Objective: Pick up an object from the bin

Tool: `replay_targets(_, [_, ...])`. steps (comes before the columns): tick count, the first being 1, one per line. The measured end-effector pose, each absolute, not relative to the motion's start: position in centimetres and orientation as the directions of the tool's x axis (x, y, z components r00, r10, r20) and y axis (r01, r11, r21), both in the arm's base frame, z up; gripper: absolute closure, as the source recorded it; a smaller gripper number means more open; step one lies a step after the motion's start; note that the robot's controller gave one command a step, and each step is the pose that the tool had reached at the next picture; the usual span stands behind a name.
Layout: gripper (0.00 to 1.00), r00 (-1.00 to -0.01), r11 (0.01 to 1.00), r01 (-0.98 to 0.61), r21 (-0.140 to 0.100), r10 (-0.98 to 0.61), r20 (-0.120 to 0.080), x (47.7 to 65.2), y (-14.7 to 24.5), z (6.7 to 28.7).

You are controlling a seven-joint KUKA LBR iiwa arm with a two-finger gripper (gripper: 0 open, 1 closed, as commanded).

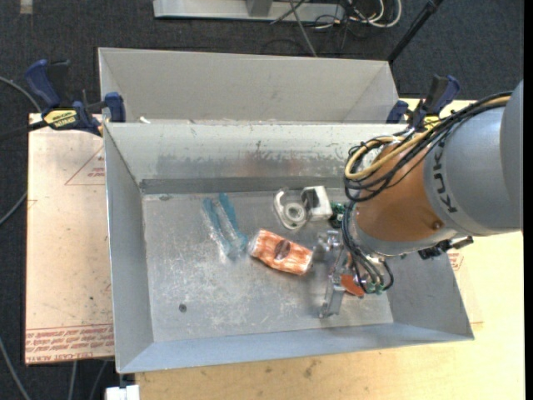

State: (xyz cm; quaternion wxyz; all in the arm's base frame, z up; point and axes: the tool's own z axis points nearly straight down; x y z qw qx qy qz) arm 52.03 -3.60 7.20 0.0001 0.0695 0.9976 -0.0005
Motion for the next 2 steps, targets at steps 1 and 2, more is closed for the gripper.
replay_targets(1, [0.00,-0.997,0.997,0.078,0.000,0.078,-0.001,53.5,-1.4,7.1])
replay_targets(2, [0.00,-0.955,0.955,0.297,0.003,0.297,-0.001,52.1,-3.7,7.1])
